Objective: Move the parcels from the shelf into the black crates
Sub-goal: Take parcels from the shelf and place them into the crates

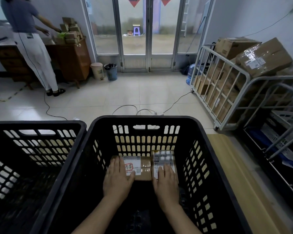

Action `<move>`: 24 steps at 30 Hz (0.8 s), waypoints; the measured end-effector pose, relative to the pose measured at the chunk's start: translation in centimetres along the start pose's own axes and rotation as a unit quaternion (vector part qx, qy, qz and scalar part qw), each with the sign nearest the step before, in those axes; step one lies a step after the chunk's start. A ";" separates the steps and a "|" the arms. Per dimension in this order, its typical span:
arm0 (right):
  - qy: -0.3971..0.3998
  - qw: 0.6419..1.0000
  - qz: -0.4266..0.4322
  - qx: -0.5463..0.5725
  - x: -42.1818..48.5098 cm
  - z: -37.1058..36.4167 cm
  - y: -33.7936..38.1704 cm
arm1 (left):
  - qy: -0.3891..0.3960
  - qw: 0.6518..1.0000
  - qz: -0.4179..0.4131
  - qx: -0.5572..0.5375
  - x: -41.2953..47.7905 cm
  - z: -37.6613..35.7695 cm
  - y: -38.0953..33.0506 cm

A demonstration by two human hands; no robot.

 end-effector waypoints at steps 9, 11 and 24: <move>0.032 0.998 0.022 0.043 -0.3 5.7 1.3 | 0.008 0.999 -0.034 0.011 -2.6 4.8 -1.3; 0.024 0.998 0.028 0.049 -0.8 7.7 1.7 | 0.005 0.999 -0.047 0.002 -3.6 6.1 -1.6; -0.019 0.999 0.044 0.013 -6.1 18.1 5.4 | -0.051 0.985 -0.162 -0.017 -11.7 13.9 -1.8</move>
Point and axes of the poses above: each hand's wrist, its own x-axis towards the middle knuckle, its own z-axis out of the back of the hand, y = z × x, the point moved 5 cm from there along x, towards the middle knuckle, and after that the axes turned 14 degrees about z, right-handed, at the moved point
